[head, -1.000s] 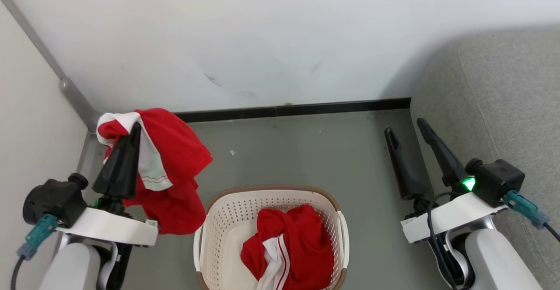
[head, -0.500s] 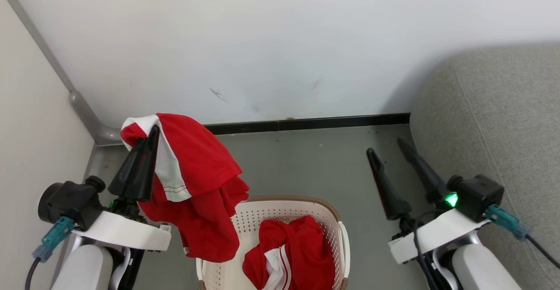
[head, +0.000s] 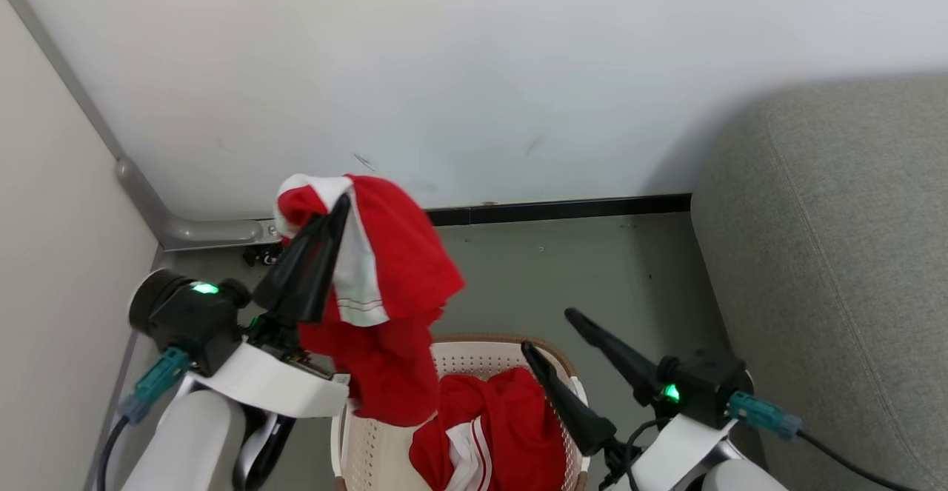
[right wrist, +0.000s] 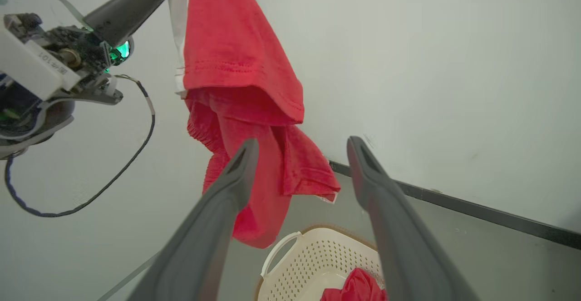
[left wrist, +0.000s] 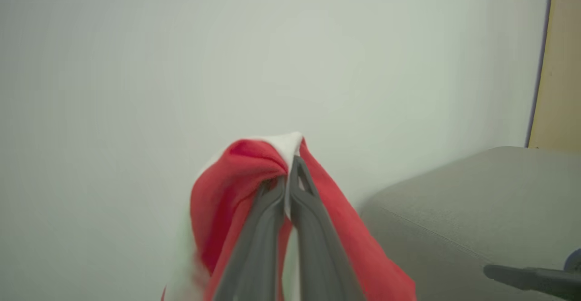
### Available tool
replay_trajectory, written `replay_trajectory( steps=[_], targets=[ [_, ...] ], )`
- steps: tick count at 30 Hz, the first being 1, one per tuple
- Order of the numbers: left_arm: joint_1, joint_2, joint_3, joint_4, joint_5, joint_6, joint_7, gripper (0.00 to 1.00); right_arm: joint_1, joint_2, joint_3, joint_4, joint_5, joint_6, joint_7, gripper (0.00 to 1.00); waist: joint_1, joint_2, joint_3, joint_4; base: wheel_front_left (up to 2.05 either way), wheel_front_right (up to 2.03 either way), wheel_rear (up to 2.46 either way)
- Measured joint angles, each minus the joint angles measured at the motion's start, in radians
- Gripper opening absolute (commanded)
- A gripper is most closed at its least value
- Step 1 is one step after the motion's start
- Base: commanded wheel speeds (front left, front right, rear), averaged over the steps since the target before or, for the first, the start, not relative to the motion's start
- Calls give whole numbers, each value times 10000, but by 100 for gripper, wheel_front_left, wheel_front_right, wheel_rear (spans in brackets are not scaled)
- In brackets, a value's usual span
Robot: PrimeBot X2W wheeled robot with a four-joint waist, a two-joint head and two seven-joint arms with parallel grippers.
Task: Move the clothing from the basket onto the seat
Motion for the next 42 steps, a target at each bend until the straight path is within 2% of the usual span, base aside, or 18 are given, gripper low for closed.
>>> replay_trajectory(
  steps=[3, 15, 28, 29, 30, 42],
  targets=[
    [-374, -63, -527, -224, -10, 0, 0, 0, -146, -157, 543, 102, 198, 0, 0, 100, 1, 0, -5, -19, 0, 0, 0],
    [-1197, -211, -2061, -794, -201, -2, -2, 0, -1046, -249, 1269, 309, 472, 0, 0, 100, 0, 0, -52, 25, 0, 0, 0],
    [-1602, -242, -2723, -1210, -376, 0, 50, 0, -1622, -88, 1421, 606, 591, 0, 0, 100, 0, 0, -35, 130, 0, 0, 0],
    [-1619, -232, -2748, -1210, -376, 0, 52, 0, -1683, -36, 1400, 569, 616, 0, 0, 70, 1, 0, -21, 137, 0, 0, 0],
    [-1642, -230, -2765, -1214, -376, 0, 52, 0, -1724, -19, 1438, 571, 623, 0, 0, 0, 0, 0, -7, 142, 0, 0, 0],
    [-1717, -192, -2688, -842, -702, -2, 190, 0, -1839, -146, 1764, 826, 709, 0, 0, 0, 0, 0, 192, 152, 0, 0, 0]
  ],
)
